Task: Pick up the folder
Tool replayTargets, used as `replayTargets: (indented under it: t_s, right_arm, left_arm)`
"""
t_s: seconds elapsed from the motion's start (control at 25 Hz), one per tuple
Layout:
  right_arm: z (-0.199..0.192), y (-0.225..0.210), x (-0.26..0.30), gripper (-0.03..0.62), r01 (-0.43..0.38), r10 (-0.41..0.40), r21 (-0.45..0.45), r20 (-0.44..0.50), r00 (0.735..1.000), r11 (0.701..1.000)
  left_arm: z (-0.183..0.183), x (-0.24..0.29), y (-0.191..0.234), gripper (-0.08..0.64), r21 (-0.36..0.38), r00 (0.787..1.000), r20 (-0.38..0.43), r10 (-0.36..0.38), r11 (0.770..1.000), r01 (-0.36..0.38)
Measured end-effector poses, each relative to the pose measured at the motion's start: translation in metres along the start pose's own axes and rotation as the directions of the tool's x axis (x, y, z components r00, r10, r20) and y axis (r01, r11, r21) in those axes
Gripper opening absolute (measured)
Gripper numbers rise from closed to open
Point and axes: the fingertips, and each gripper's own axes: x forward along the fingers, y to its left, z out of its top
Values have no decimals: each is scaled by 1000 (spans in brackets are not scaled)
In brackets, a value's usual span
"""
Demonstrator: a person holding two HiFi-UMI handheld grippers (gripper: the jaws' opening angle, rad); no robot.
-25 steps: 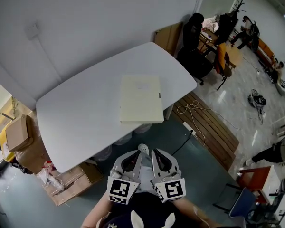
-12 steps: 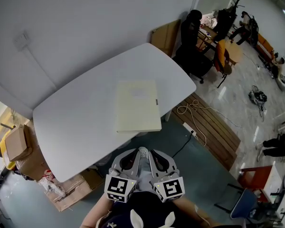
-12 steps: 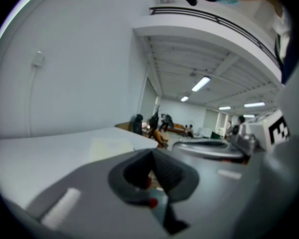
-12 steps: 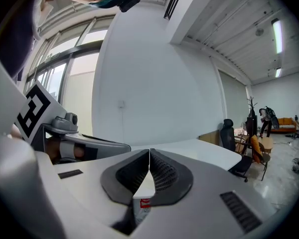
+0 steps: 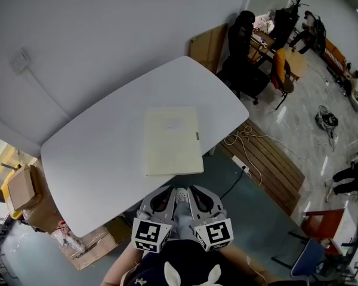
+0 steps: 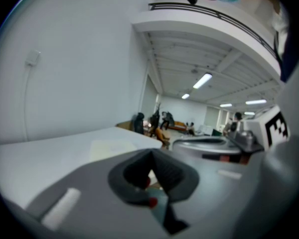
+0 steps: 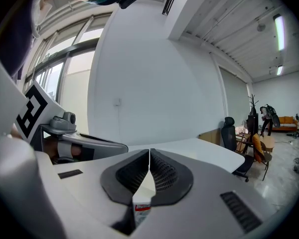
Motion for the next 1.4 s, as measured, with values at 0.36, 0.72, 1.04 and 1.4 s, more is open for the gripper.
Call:
replayTargets:
  t_s: [0.36, 0.72, 1.04, 1.4]
  right_arm:
    - [9, -21, 21, 11, 20, -20, -5, 6, 1000, 1000]
    - [8, -31, 39, 11, -2, 3, 19, -7, 1000, 1000]
    - [1, -37, 55, 11, -39, 41, 53, -29, 999, 998]
    - [-4, -49, 66, 12, -35, 39, 75, -54, 998, 997]
  left_arm:
    - [10, 27, 12, 3, 11, 1000, -14, 6, 1000, -6]
    - [9, 40, 25, 3, -10, 999, -31, 24, 1000, -24]
    - [4, 56, 35, 5, -23, 998, -43, 41, 999, -42]
    - [2, 72, 42, 44, -41, 997, -77, 25, 999, -29]
